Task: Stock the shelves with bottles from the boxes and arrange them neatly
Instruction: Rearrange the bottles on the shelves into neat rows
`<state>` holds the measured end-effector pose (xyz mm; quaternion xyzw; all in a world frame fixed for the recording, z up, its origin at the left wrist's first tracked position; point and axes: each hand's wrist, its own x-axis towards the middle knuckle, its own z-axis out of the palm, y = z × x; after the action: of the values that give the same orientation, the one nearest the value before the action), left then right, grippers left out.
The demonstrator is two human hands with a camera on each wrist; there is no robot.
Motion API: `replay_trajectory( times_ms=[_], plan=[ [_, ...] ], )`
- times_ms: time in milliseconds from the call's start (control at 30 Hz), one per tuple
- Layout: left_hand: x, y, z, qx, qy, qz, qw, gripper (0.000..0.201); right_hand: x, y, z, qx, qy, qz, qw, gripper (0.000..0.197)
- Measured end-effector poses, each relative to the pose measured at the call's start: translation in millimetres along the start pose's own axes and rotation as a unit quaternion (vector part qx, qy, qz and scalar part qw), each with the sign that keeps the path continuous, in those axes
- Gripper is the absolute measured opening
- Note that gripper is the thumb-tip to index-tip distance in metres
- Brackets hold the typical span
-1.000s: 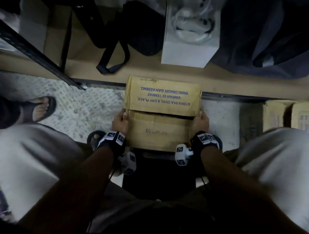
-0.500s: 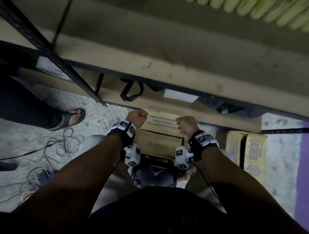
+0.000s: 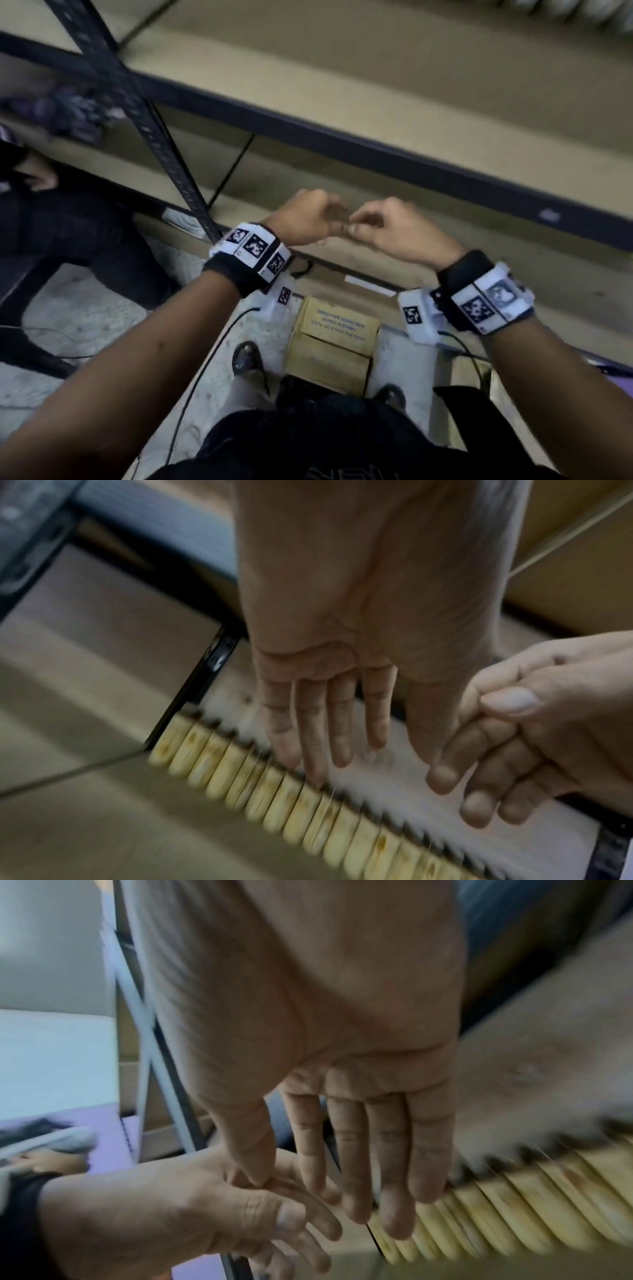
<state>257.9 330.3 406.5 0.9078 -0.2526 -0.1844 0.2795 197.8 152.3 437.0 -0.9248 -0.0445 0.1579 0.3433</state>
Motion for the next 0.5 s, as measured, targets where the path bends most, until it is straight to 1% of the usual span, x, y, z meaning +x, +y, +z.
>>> replay_trajectory(
  times_ms=[67,167,267,333,500],
  plan=[
    [-2,27,-36,0.028,0.017,0.027,0.999,0.039,-12,-23,-40,-0.063,0.023,-0.028,0.997,0.023],
    [-5,66,-79,0.082,0.028,0.054,0.995,0.039,-26,-45,-92,-0.115,0.052,-0.062,0.99,0.024],
    [-3,101,-111,0.132,0.042,0.048,0.989,0.04,-27,-53,-132,-0.15,0.062,-0.086,0.983,0.023],
    [3,120,-129,0.165,0.064,0.042,0.983,0.041,-22,-52,-158,-0.179,0.069,-0.097,0.977,0.026],
    [25,153,-163,0.22,0.111,0.004,0.969,0.04,-5,-49,-212,-0.255,0.073,-0.111,0.958,0.031]
  ],
)
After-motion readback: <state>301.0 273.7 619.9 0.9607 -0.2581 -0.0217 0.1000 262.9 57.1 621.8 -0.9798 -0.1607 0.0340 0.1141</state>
